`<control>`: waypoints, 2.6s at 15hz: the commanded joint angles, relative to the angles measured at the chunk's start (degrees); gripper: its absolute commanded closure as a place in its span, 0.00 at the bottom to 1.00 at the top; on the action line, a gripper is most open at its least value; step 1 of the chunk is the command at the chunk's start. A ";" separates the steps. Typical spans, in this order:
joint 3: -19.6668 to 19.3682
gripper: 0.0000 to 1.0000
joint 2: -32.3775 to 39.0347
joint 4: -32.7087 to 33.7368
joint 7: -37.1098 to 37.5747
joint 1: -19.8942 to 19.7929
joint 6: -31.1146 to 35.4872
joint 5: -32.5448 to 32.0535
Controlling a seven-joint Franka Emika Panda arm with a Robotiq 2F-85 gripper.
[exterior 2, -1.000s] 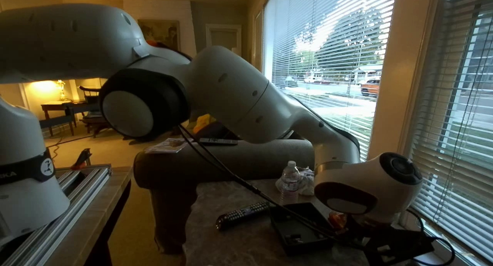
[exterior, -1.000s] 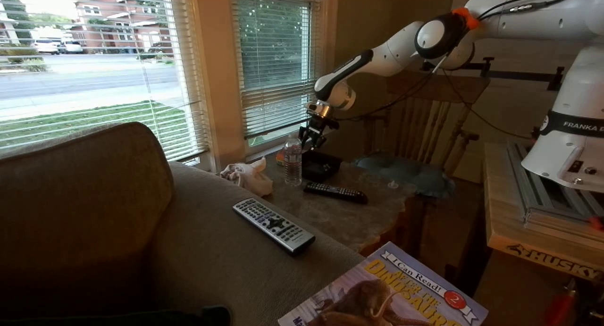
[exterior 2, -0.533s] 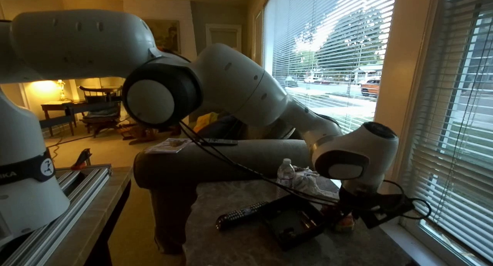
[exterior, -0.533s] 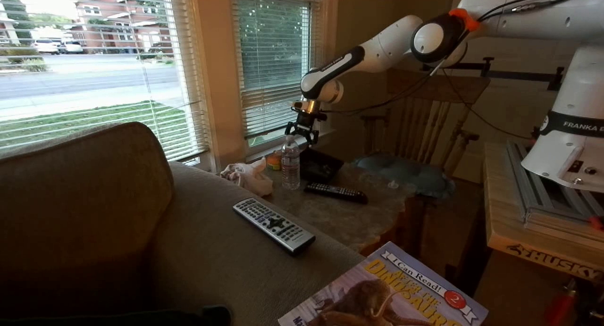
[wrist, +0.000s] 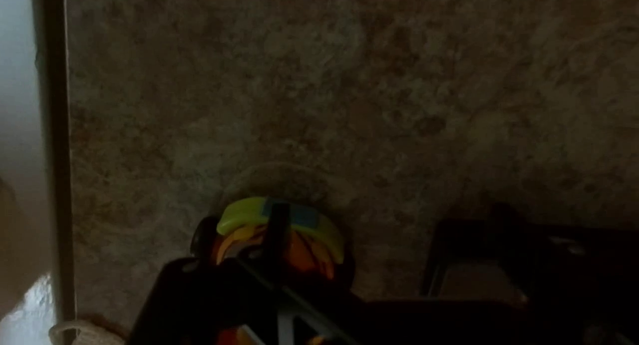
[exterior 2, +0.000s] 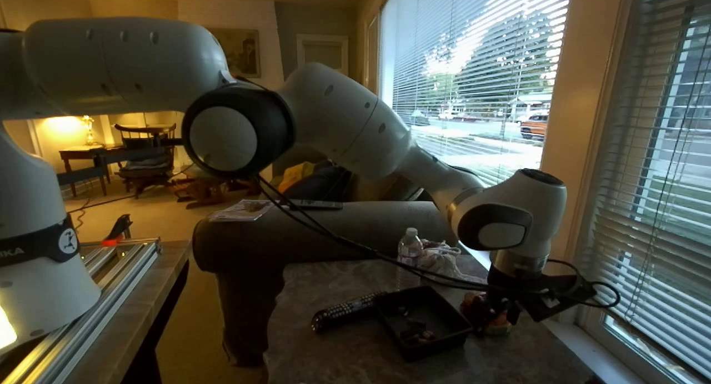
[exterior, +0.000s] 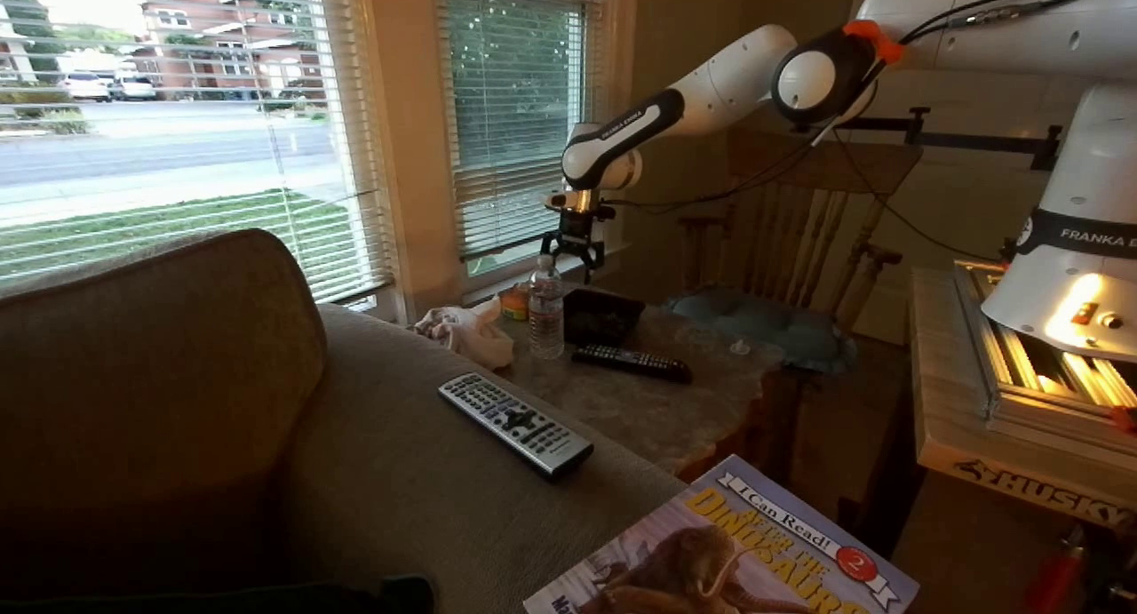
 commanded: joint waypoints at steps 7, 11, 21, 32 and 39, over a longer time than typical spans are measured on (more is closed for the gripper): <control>0.21 0.00 0.05 0.03 1.23 -0.92 1.43 -1.65; 2.63 0.00 0.58 1.24 -1.45 -0.26 3.13 -0.95; 6.26 0.00 0.34 -0.11 -3.71 -0.12 5.31 0.37; 7.37 0.00 0.25 -0.47 -3.33 -1.40 7.88 1.30; 7.45 0.00 0.25 0.06 -3.84 -1.13 7.76 1.07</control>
